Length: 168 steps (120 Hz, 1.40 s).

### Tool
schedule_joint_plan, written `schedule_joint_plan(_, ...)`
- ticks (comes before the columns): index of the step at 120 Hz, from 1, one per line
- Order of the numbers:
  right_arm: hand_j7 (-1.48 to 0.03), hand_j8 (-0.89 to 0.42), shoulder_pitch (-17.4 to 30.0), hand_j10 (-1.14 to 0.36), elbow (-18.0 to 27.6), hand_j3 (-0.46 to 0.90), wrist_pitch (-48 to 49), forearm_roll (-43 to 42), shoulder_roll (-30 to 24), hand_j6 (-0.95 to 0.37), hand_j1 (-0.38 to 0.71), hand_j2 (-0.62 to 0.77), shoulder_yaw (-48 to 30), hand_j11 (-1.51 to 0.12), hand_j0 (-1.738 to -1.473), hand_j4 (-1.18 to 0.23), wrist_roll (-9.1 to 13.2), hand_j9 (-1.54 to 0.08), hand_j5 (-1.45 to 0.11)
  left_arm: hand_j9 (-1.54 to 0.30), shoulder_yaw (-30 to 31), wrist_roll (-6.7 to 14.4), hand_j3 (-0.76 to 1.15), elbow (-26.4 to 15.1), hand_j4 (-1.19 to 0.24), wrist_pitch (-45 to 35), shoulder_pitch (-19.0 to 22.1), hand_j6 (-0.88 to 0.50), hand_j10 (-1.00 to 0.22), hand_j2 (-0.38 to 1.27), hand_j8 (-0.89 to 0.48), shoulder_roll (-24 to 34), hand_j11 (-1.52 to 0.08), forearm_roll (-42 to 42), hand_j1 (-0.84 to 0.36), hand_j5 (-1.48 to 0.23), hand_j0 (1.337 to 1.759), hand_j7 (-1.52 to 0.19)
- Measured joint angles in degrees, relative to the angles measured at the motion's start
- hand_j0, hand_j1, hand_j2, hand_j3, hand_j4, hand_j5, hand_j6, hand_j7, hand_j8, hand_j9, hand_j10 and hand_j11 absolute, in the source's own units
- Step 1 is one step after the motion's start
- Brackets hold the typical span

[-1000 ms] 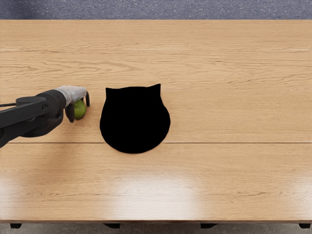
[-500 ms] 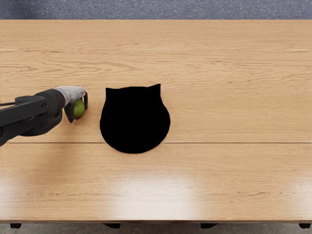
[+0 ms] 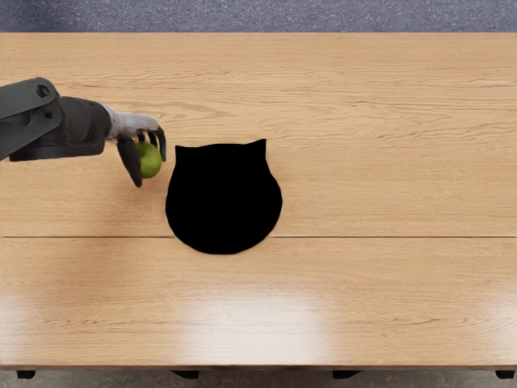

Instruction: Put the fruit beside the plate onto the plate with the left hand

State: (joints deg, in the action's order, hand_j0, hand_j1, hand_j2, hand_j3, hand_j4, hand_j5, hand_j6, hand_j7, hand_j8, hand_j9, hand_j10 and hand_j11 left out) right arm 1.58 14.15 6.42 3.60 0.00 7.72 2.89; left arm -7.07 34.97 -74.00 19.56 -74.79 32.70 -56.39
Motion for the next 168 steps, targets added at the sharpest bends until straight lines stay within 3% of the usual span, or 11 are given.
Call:
schedule_joint_plan(20,-0.02,-0.01,0.00,-0.01,0.00,0.00,0.00,0.00,0.00,-0.01,-0.33,0.00,-0.03,-0.02,-1.658,-0.01,0.00,-0.02,-0.02,-1.07,-4.54,0.01,0.00,-0.36,-0.53,6.49,-1.50,-0.27,-0.57,0.17,-0.26,-0.78,-1.08,5.35,-0.20,-1.06,1.649,-1.06)
schedule_joint_plan(42,-0.02,-0.01,0.00,-0.01,0.00,0.00,0.00,0.00,0.00,-0.01,-0.33,0.00,-0.02,-0.02,-1.658,-0.01,-0.01,-0.02,-0.02,-1.07,-6.17,0.00,0.00,-0.33,-0.52,7.88,-3.76,-0.26,-0.57,0.13,-0.26,-6.48,-1.07,7.20,-0.20,-1.08,1.649,-1.06)
schedule_joint_plan(61,-0.02,-0.01,0.00,-0.01,-0.02,0.00,0.00,0.00,0.00,-0.01,-0.33,0.00,-0.01,-0.02,-1.658,-0.01,-0.01,-0.02,-0.02,-1.07,-5.87,0.01,0.00,-0.07,-0.52,7.96,-3.19,-0.26,-0.55,0.26,-0.24,-9.57,-1.08,6.52,-0.24,-1.07,1.648,-1.06)
schedule_joint_plan(75,-0.02,-0.01,0.00,-0.01,-0.04,0.00,0.00,0.00,0.00,-0.01,-0.33,0.00,0.00,-0.02,-1.658,-0.01,0.00,-0.02,-0.02,-1.07,-5.12,0.01,0.00,0.10,-0.59,7.86,-3.04,-0.30,-0.61,0.29,-0.29,-10.19,-1.07,6.11,-0.20,-1.05,1.649,-1.06)
schedule_joint_plan(84,-0.02,-0.01,0.00,-0.01,-0.06,0.00,0.00,0.00,0.00,-0.01,-0.33,0.00,0.01,-0.02,-1.658,-0.01,0.00,-0.02,-0.02,-1.07,-4.00,0.01,0.00,0.20,-0.60,7.73,-1.84,-0.31,-0.62,0.40,-0.30,-10.63,-1.07,6.14,-0.23,-1.05,1.651,-1.06)
schedule_joint_plan(108,-0.02,-0.01,0.00,-0.01,-0.02,0.00,0.00,0.00,0.00,-0.01,-0.33,0.00,0.01,-0.02,-1.658,-0.01,-0.03,-0.02,-0.02,-1.05,-2.80,0.03,0.00,0.32,-0.59,7.73,-1.49,-0.30,-0.62,0.39,-0.29,-10.57,-1.04,6.12,-0.23,-1.06,1.652,-1.05)
schedule_joint_plan(113,-0.02,-0.01,0.00,-0.01,-0.02,0.00,0.00,0.00,0.00,-0.01,-0.33,0.00,0.01,-0.02,-1.658,-0.01,-0.02,-0.02,-0.02,-0.97,-2.77,0.03,0.00,0.33,-0.60,7.57,-1.57,-0.32,-0.62,0.34,-0.31,-10.28,-0.96,6.10,-0.21,-0.98,1.653,-0.97)
schedule_joint_plan(126,-0.02,-0.01,0.00,-0.01,-0.01,0.00,0.00,0.00,0.00,-0.01,-0.33,0.00,0.01,-0.02,-1.658,-0.01,-0.02,-0.02,-0.02,-0.60,-2.81,0.03,0.00,0.39,-0.37,7.25,-1.58,-0.21,-0.38,0.20,-0.20,-9.57,-0.59,6.25,0.00,-0.60,1.655,-0.60)
schedule_joint_plan(137,-0.02,-0.01,0.01,-0.01,0.00,0.00,0.00,0.00,0.00,-0.01,-0.33,0.00,0.01,-0.02,-1.658,-0.01,-0.03,-0.02,-0.02,-0.38,-2.87,0.03,0.00,0.46,-0.24,7.15,-1.58,-0.13,-0.24,0.13,-0.13,-9.33,-0.38,6.75,0.13,-0.38,1.656,-0.38)
schedule_joint_plan(150,-0.02,-0.01,0.00,-0.01,0.00,0.00,0.00,0.00,0.00,-0.01,-0.33,0.00,0.01,-0.02,-1.658,-0.01,-0.03,-0.02,-0.02,-0.22,-3.59,0.03,0.00,0.50,-0.14,7.20,-1.72,-0.08,-0.14,0.08,-0.08,-7.34,-0.22,8.34,0.22,-0.23,1.657,-0.22)
schedule_joint_plan(168,-0.02,-0.01,0.00,-0.01,0.01,0.00,0.00,0.00,0.00,-0.01,-0.33,0.00,0.01,-0.02,-1.658,-0.01,-0.02,-0.02,-0.02,-0.11,-7.92,0.03,0.00,0.45,-0.07,9.97,-1.69,-0.04,-0.07,0.04,-0.04,1.40,-0.11,21.77,0.29,-0.11,1.658,-0.11)
